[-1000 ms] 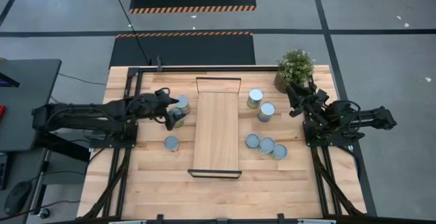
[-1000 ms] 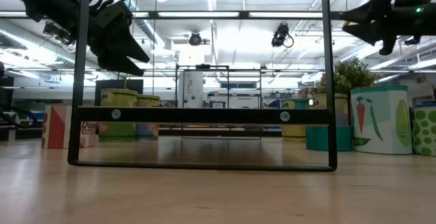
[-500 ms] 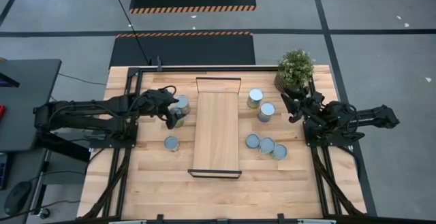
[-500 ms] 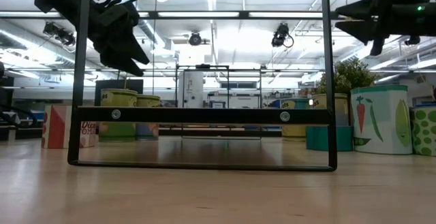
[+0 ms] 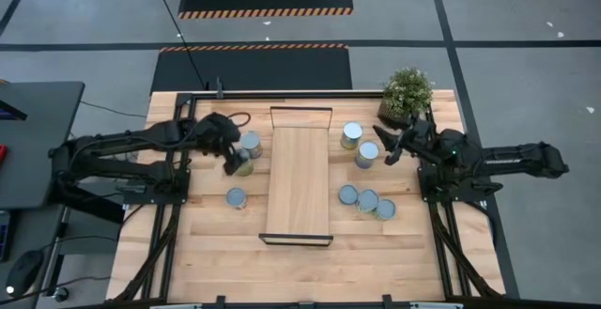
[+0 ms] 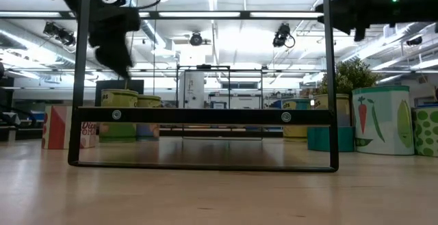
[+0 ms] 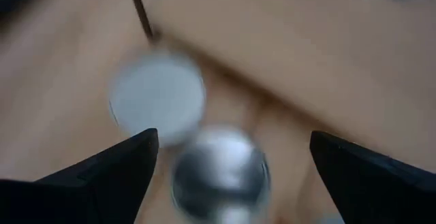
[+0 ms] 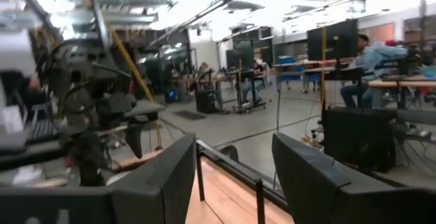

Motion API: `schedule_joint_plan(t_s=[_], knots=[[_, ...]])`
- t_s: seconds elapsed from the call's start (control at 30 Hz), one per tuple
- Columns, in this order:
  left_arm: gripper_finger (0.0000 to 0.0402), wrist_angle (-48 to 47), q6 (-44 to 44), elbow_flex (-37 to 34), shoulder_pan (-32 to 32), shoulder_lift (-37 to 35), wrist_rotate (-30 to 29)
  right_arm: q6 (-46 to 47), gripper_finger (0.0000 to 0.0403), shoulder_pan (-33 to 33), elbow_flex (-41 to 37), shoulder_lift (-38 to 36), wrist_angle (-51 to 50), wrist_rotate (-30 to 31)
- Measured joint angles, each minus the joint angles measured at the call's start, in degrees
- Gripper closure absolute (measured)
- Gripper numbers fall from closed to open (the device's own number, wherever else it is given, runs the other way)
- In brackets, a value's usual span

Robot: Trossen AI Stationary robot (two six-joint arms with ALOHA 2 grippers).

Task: Pick and place cans onto a shelf
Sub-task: Put the canned oranges on the shelf

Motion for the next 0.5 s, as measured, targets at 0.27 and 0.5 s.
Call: schedule_joint_plan(t_s=[0.27,0.5], knots=[[0.0012,-15.36,-8.49,1.12,-7.73,0.17,1.68,-4.15,0.0202,-0.01,7.19,6.99,-2.69,-3.49],[0.0012,-8.46,-15.16,-5.15,-12.65,1.71,-9.49,-4.55,0.0202,-0.01,8.23,13.67,-0.05,-5.94]])
